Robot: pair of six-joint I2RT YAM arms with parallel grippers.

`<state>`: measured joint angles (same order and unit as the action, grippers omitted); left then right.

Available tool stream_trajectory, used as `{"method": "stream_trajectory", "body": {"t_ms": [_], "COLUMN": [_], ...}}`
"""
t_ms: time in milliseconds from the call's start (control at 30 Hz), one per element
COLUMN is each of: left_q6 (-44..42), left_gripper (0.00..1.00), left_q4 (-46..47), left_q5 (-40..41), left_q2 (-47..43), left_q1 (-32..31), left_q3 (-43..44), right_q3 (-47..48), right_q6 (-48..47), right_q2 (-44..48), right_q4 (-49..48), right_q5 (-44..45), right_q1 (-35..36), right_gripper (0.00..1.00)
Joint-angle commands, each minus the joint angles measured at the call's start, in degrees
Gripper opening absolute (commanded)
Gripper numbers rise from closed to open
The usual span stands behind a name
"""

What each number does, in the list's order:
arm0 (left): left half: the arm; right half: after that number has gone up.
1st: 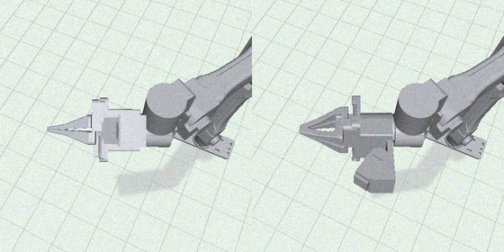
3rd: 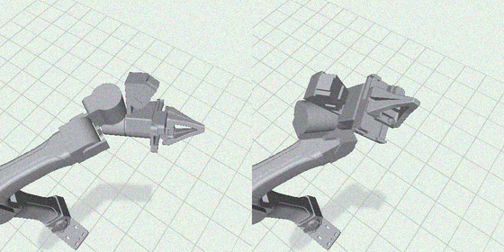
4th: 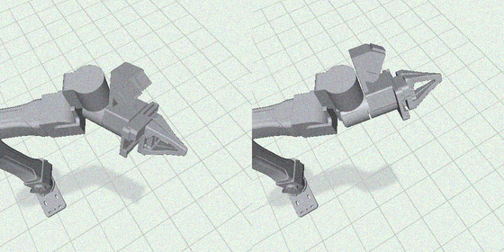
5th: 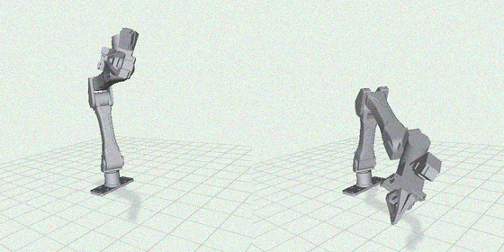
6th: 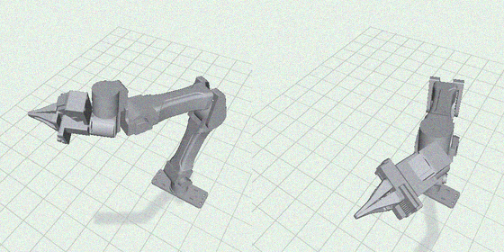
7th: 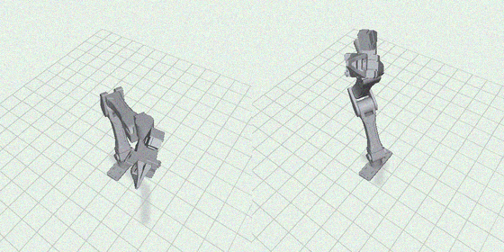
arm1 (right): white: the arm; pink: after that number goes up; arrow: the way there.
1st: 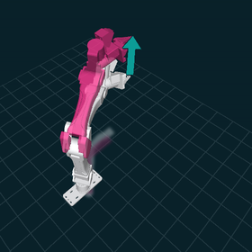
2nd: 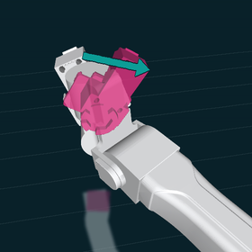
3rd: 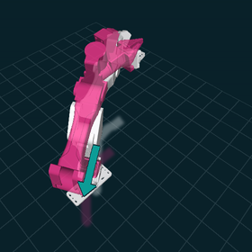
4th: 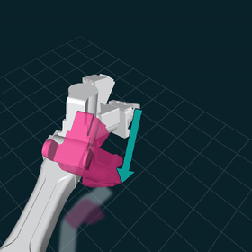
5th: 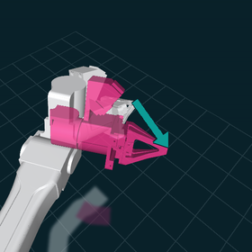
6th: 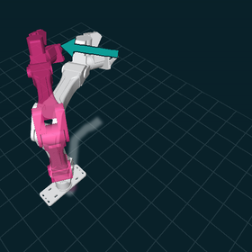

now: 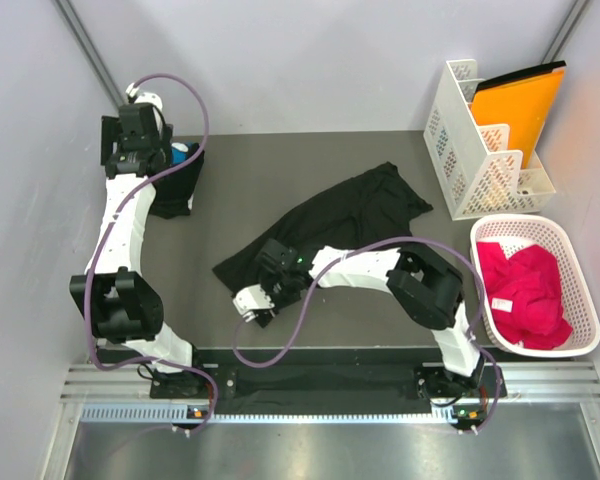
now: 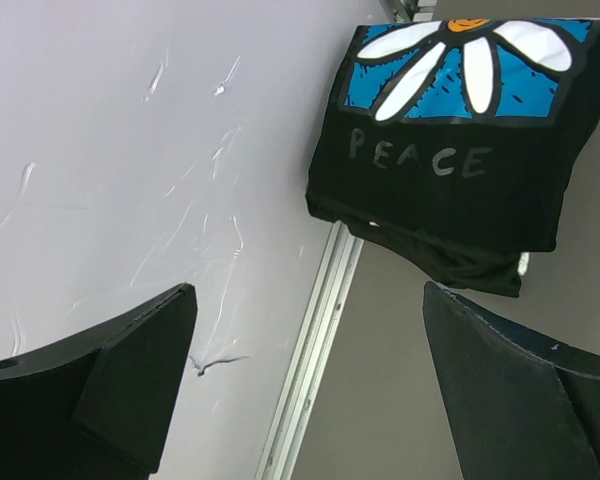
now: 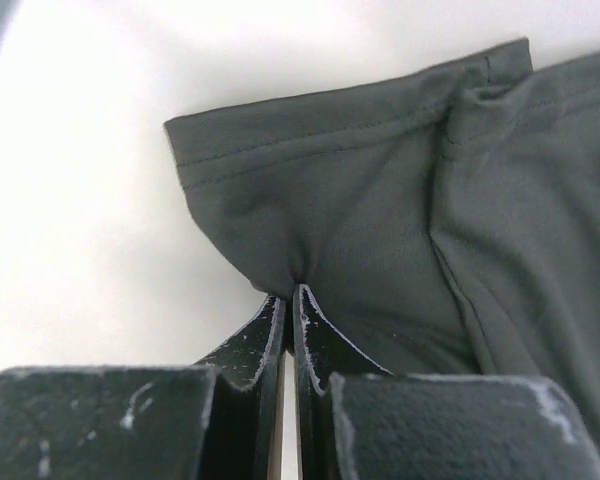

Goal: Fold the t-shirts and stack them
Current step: Fold the tshirt

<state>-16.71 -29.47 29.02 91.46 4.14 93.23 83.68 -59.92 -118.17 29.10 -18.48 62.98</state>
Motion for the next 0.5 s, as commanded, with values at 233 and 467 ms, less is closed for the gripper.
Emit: {"method": "stream_trajectory", "body": {"t_ms": [233, 467], "left_q6": [0.28, -4.29], "left_gripper": [0.99, 0.99], "left_q4": [1.35, 1.44], "left_q5": [-4.58, -6.95], "left_q2": [4.07, 5.22], "left_q1": [-0.80, -3.87], "left_q3": [10.73, 10.83], "right_q3": [-11.16, -21.26], "right_q6": [5.87, 6.92], "right_q2": [8.48, 14.54], "right_q4": [6.23, 5.97], "right_q5": [-9.12, -10.87], "right_q1": [0.56, 1.09], "right_gripper": [0.00, 0.00]}}
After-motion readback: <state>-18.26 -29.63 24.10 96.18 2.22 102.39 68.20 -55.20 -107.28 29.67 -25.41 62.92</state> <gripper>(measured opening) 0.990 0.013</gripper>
